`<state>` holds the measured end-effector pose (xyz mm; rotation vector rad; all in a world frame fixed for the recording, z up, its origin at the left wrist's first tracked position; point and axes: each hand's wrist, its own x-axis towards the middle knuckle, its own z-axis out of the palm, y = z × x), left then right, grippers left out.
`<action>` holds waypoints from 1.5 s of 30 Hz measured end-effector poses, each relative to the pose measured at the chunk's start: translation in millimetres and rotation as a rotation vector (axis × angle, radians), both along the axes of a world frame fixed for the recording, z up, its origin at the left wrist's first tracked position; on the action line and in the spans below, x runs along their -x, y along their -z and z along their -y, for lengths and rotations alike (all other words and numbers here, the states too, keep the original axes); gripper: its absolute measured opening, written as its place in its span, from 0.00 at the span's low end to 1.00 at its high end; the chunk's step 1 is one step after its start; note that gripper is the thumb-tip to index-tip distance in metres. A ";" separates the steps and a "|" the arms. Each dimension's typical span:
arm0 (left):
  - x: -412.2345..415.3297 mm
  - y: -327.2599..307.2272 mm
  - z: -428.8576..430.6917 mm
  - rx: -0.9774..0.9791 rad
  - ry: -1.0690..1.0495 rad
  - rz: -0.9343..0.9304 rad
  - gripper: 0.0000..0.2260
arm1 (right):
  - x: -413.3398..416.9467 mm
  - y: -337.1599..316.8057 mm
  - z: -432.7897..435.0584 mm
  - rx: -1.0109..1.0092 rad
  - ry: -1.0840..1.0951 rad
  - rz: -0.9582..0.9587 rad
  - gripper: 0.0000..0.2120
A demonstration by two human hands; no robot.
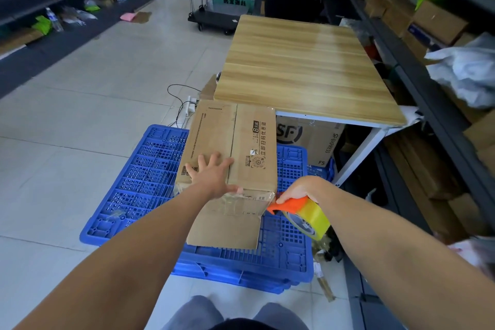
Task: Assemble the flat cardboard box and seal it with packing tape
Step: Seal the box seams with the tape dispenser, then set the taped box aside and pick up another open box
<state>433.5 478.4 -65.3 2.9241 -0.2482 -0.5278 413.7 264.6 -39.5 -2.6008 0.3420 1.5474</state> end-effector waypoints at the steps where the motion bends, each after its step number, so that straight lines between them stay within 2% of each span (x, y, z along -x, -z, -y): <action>1: 1.2 0.1 1.5 0.000 0.002 0.001 0.37 | 0.9 0.4 -1.0 0.046 -0.042 0.026 0.18; 3: 2.4 0.3 4.6 0.002 0.009 0.006 0.37 | 0.5 5.0 -3.1 0.144 -0.126 0.102 0.28; 5: 2.7 -0.1 5.1 -0.002 0.015 0.008 0.36 | 0.6 5.1 -4.1 0.201 -0.149 0.138 0.32; 9: 2.9 1.4 2.1 -0.031 0.030 0.018 0.35 | 7.0 7.2 -4.6 0.149 -0.095 0.082 0.30; 13: -7.4 -0.4 -17.3 0.000 0.001 0.024 0.34 | 28.7 37.9 7.0 0.322 -0.182 0.110 0.30; 15: -14.1 0.7 -36.8 0.042 -0.030 -0.003 0.34 | 37.9 60.9 15.1 0.277 -0.075 0.053 0.29; 17: -14.7 2.6 -48.0 0.055 -0.024 -0.003 0.36 | 45.7 71.4 17.1 0.211 0.016 0.095 0.24; 20: -14.9 5.7 -48.2 0.058 -0.009 -0.001 0.37 | 40.0 75.4 1.3 -0.107 0.394 0.332 0.23; 22: -16.4 6.3 -45.4 0.073 -0.010 -0.008 0.39 | 32.9 83.3 -5.1 -0.154 0.539 0.405 0.23; 24: -19.6 4.4 -44.4 0.110 -0.010 -0.025 0.39 | 17.7 97.3 -11.6 -0.144 0.508 0.472 0.26; 26: -21.2 2.8 -43.8 0.138 0.012 -0.003 0.37 | -0.3 131.5 -5.3 -0.133 0.415 0.465 0.24; 27: -21.7 3.2 -43.8 0.137 0.032 0.030 0.36 | -7.6 141.6 -5.3 -0.121 0.376 0.452 0.26; 29: -22.1 7.5 -46.1 0.133 0.060 0.103 0.35 | -9.9 156.5 -8.3 -0.163 0.412 0.456 0.28; 31: -23.6 14.5 -48.5 0.166 0.059 0.143 0.35 | -3.6 162.9 -13.0 -0.225 0.486 0.508 0.25; 33: -23.2 18.8 -49.5 0.204 0.056 0.151 0.36 | 5.1 173.3 -14.1 -0.210 0.527 0.474 0.20; 36: -20.9 21.3 -48.9 0.245 0.058 0.160 0.42 | 9.0 197.0 -8.2 -0.067 0.385 0.383 0.18; 38: -19.4 21.4 -50.0 0.258 0.065 0.190 0.48 | 8.6 197.6 -5.4 -0.073 0.333 0.322 0.12; 39: -19.0 21.3 -50.7 0.263 0.059 0.191 0.49 | 7.2 188.8 -4.9 -0.109 0.373 0.335 0.08; 41: -18.1 17.0 -50.9 0.275 0.048 0.150 0.47 | 2.7 167.0 -1.6 -0.268 0.603 0.478 0.14; 44: -16.1 4.9 -50.3 0.401 -0.016 0.097 0.34 | 0.0 114.7 -7.9 -0.605 1.047 0.731 0.17; 45: -15.4 0.6 -51.4 0.451 -0.065 0.103 0.32 | 1.3 96.3 -11.2 -0.670 1.131 0.766 0.19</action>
